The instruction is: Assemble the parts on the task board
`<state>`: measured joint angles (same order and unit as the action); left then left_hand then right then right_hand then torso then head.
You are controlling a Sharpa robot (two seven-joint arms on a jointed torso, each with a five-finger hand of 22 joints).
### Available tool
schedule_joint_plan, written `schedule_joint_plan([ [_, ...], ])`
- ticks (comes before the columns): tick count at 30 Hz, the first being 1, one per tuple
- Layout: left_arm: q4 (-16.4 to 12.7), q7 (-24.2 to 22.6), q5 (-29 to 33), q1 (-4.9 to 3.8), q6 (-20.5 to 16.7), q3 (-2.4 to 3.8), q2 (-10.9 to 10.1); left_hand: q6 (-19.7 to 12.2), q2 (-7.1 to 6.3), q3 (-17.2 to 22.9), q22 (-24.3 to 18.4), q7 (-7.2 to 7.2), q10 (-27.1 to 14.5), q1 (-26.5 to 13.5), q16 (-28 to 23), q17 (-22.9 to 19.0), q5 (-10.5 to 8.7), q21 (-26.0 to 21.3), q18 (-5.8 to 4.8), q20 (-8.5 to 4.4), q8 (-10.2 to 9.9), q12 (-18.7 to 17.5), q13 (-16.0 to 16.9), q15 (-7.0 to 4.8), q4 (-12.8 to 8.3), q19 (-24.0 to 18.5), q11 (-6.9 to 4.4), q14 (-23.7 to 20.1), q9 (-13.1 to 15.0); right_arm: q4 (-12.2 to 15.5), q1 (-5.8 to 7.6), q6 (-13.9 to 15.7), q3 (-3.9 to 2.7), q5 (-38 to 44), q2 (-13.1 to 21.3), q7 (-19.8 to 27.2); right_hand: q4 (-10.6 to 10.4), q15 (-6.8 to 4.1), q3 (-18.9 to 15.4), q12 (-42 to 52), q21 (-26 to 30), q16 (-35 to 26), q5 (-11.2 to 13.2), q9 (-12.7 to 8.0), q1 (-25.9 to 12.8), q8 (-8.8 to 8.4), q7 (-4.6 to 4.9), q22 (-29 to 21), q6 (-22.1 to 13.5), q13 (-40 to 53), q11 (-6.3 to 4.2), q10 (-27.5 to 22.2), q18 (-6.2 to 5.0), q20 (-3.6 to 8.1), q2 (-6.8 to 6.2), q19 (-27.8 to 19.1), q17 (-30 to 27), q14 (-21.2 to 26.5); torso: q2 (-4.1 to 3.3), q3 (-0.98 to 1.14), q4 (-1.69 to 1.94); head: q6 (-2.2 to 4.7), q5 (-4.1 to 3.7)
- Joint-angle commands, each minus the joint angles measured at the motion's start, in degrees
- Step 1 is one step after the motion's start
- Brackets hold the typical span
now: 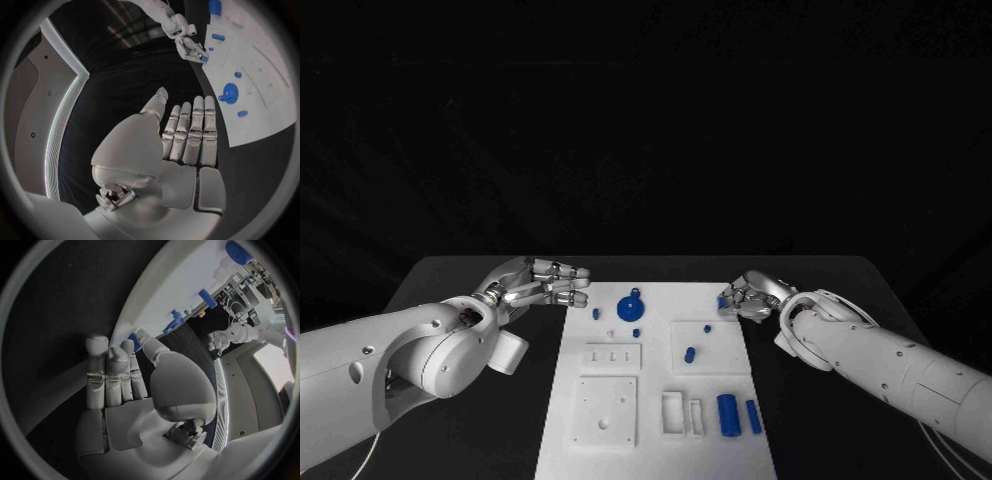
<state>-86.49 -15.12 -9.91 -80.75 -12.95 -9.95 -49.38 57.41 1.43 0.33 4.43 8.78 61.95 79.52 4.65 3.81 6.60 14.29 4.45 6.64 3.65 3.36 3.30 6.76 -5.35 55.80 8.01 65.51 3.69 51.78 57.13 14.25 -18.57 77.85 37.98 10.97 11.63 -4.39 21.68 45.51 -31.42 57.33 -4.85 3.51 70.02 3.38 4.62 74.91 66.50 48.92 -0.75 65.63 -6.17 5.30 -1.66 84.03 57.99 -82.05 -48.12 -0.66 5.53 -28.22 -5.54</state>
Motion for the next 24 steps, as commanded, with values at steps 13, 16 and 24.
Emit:
schedule_joint_plan([
  [13,1.35,4.71,-1.64,-0.17,-0.95,0.05,1.52,2.13,0.81,-0.24,1.15,-1.16,4.51,-1.98,4.31,0.38,-0.28,3.09,-0.70,-2.64,-0.05,0.03,0.07,-2.15,1.61,3.49,-1.67,5.50,0.04,7.38,0.08,-0.05,-0.10,2.38,1.17,-3.32,-0.49,-0.57,-2.84,1.44,-5.63,2.30,-0.18,0.29,0.30,0.35,-0.72,4.38,2.14,1.43,-0.69,0.30,0.80,0.80,0.66,3.22,2.47,-0.55,0.65,-0.02,-0.58,0.54,0.22],
  [16,2.50,8.91,-2.13,-0.18,-1.15,0.07,2.56,1.48,0.29,-1.93,2.06,-1.02,6.18,-5.65,7.75,1.53,-1.84,5.05,-1.14,-4.00,-0.03,-0.03,0.09,-3.42,5.25,5.99,-2.20,8.70,0.05,10.00,0.44,-1.87,-0.16,5.37,1.39,-5.00,-0.66,-0.56,-3.31,2.10,-8.23,3.31,0.21,0.25,0.48,0.22,-0.90,4.70,2.27,2.46,-0.68,0.28,0.77,0.72,0.66,3.13,3.86,-0.55,1.16,-0.15,-0.77,0.48,0.55],
  [24,6.29,19.28,-5.08,-0.42,1.11,0.23,5.39,7.15,0.15,-3.34,8.35,-3.65,19.03,-8.06,27.92,12.32,-2.00,15.19,-3.58,-9.38,0.15,2.43,0.89,-8.23,9.71,9.63,-6.61,11.04,2.26,16.08,1.87,-5.01,-0.21,10.54,1.06,-9.69,-1.33,-0.53,-3.25,2.36,-8.97,3.21,-0.45,0.22,0.40,0.19,-0.83,4.64,1.98,3.63,-0.64,0.33,0.70,0.68,-0.26,3.02,4.39,-0.65,2.65,-0.47,-0.90,-0.06,1.56],
])
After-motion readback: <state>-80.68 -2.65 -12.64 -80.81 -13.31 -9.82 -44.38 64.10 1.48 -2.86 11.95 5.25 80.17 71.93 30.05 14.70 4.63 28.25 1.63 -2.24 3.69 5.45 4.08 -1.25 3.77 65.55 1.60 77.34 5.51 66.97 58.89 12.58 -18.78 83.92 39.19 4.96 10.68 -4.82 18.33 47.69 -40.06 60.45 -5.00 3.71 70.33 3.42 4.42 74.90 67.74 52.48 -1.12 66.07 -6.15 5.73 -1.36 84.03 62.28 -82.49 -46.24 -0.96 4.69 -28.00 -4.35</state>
